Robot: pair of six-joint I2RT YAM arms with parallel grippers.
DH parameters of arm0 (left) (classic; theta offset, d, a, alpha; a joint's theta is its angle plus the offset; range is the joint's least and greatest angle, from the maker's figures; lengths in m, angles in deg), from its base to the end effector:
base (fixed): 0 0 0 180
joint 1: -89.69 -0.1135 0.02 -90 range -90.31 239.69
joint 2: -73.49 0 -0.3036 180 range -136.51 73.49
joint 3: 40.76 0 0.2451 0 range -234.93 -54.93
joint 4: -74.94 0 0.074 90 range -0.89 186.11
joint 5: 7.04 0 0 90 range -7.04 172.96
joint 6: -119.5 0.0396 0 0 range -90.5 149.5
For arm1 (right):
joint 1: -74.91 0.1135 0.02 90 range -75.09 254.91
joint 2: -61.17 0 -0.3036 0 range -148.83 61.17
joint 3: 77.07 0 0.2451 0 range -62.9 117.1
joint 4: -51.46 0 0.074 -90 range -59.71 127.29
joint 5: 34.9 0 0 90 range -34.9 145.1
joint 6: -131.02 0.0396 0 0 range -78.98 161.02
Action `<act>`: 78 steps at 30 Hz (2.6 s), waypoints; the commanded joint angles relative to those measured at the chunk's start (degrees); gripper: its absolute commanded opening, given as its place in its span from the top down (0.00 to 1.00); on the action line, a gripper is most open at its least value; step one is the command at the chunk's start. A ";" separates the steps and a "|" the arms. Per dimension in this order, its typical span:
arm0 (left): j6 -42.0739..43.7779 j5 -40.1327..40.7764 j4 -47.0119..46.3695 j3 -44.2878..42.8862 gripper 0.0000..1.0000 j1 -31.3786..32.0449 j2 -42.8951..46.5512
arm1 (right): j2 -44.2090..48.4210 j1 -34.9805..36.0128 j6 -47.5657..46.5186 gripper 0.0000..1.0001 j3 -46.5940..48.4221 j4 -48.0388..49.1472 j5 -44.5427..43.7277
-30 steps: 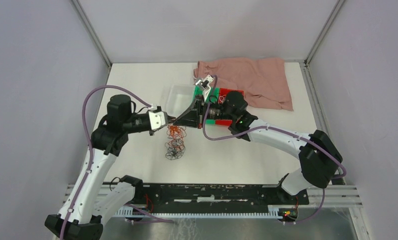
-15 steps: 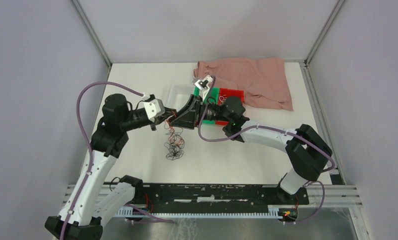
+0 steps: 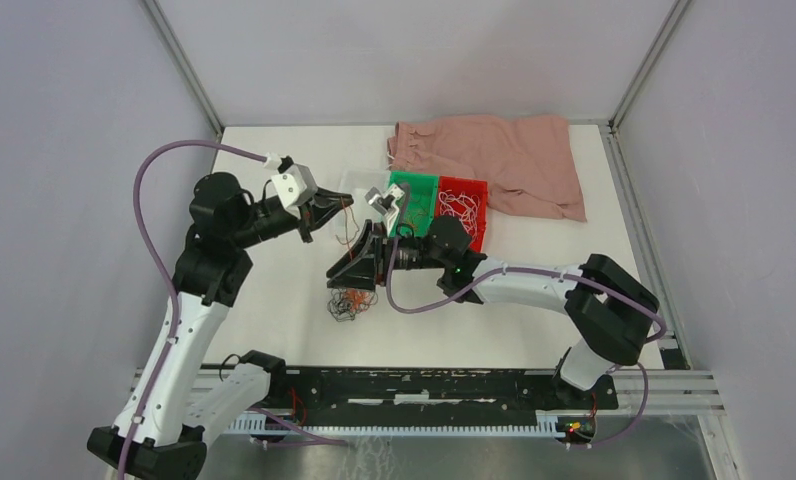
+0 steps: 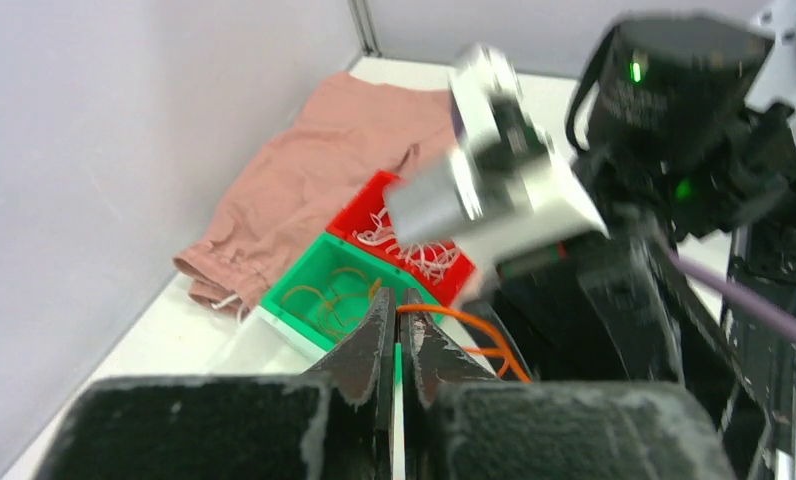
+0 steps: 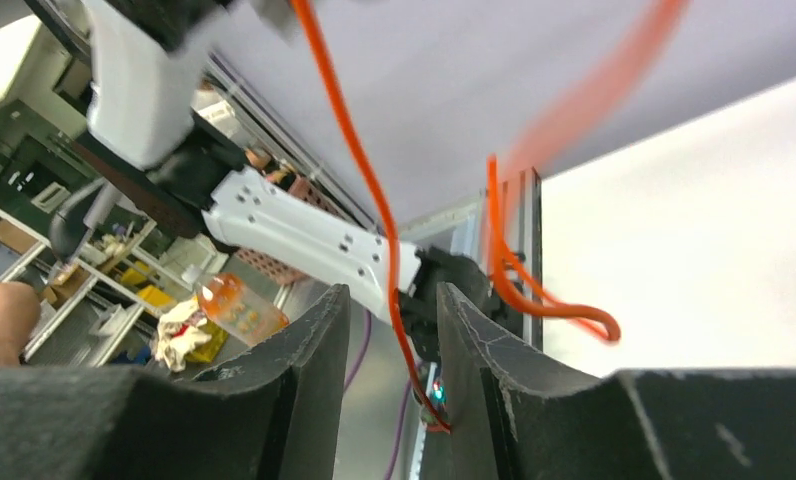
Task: Untangle the cables
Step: Untie the cable, then place the cable in the bin.
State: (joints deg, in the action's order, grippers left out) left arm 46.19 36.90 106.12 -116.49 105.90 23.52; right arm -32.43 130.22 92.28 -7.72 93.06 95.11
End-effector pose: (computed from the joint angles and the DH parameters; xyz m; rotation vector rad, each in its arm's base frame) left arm 0.1327 -0.0683 0.4429 1.0236 1.3297 -0.6593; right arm 0.1852 0.3122 0.3469 -0.7873 1.4579 1.9421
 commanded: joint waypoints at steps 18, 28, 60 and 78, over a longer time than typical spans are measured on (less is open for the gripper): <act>-0.13 5.15 -5.88 -19.78 0.97 0.01 -4.76 | -1.93 1.29 -16.20 0.60 -13.13 -13.38 -19.00; 7.45 20.78 -13.55 -30.62 0.97 -0.01 -9.67 | -4.80 1.22 -20.16 0.57 -15.01 -14.54 -31.19; 14.12 29.60 -31.05 -39.74 0.97 -0.04 -15.25 | 8.21 1.31 -23.98 0.37 -12.81 -22.09 -34.32; 5.02 16.51 -21.86 -31.52 0.97 1.44 -16.07 | 8.99 0.88 -24.06 0.36 1.86 -25.37 -28.30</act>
State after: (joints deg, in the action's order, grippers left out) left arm 54.67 55.74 84.51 -148.60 106.18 8.04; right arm -26.12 131.51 69.09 -7.55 66.77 68.01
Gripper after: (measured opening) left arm 0.052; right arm 0.639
